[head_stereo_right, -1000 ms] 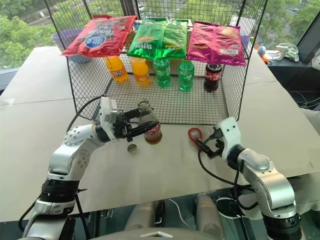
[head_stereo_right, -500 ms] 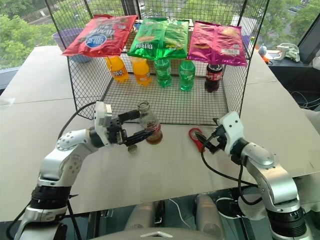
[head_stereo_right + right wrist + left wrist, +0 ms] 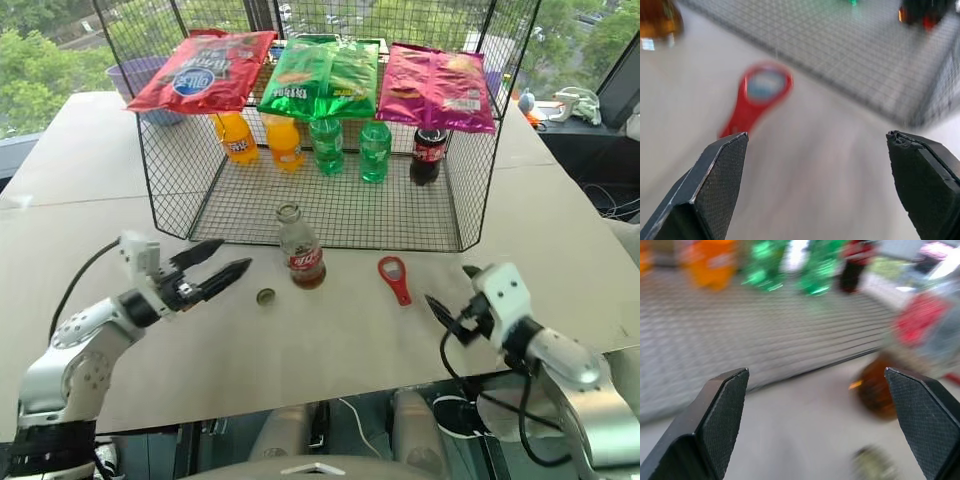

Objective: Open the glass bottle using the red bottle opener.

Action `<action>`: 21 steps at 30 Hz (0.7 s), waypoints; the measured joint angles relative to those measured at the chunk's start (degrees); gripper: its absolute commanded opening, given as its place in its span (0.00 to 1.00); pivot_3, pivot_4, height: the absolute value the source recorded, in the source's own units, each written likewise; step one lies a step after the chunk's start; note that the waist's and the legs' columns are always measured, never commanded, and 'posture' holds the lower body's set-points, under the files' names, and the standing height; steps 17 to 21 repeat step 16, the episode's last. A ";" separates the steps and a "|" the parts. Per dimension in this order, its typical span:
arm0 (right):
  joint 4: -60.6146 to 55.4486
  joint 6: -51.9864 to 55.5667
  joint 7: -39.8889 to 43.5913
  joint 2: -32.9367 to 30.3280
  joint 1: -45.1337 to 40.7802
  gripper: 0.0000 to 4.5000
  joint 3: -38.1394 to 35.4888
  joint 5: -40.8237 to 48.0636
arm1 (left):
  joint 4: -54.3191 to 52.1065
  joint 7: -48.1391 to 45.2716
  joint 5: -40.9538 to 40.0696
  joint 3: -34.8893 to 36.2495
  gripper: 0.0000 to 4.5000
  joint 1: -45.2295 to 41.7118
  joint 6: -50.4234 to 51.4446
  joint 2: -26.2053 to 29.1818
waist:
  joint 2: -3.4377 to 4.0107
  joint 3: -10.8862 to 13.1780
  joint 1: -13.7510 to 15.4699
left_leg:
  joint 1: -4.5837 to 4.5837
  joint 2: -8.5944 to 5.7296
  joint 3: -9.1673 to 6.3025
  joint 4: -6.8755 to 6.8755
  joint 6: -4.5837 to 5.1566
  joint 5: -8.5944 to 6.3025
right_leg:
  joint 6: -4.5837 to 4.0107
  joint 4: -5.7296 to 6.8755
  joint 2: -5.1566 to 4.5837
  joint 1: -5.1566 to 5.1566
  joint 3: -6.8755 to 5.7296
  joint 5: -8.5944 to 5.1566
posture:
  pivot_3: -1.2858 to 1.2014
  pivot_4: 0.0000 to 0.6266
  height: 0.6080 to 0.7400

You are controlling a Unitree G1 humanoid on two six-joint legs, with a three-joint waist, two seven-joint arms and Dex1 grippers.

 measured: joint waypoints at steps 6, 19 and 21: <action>1.03 -7.62 0.13 5.00 6.49 1.00 -7.41 2.56 | 4.53 -1.17 0.48 4.05 0.99 1.09 -8.46 -3.19 | -0.07 -0.05 0.30 | 0.03 0.09 0.01 0.04 -0.01 0.00 | 0.00 0.00 -0.02 0.04 -0.04 0.00 | 0.52 0.24 1.00; 2.78 -18.05 5.75 6.72 10.30 1.00 -13.35 7.76 | 9.70 -5.54 4.00 4.17 0.99 3.12 -15.67 -0.50 | -0.05 -0.07 0.18 | 0.06 0.23 0.07 0.03 -0.01 -0.01 | -0.06 0.00 -0.05 0.03 -0.01 0.04 | 0.52 0.24 1.00; 2.78 -18.05 5.75 6.72 10.30 1.00 -13.35 7.76 | 9.70 -5.54 4.00 4.17 0.99 3.12 -15.67 -0.50 | -0.05 -0.07 0.18 | 0.06 0.23 0.07 0.03 -0.01 -0.01 | -0.06 0.00 -0.05 0.03 -0.01 0.04 | 0.52 0.24 1.00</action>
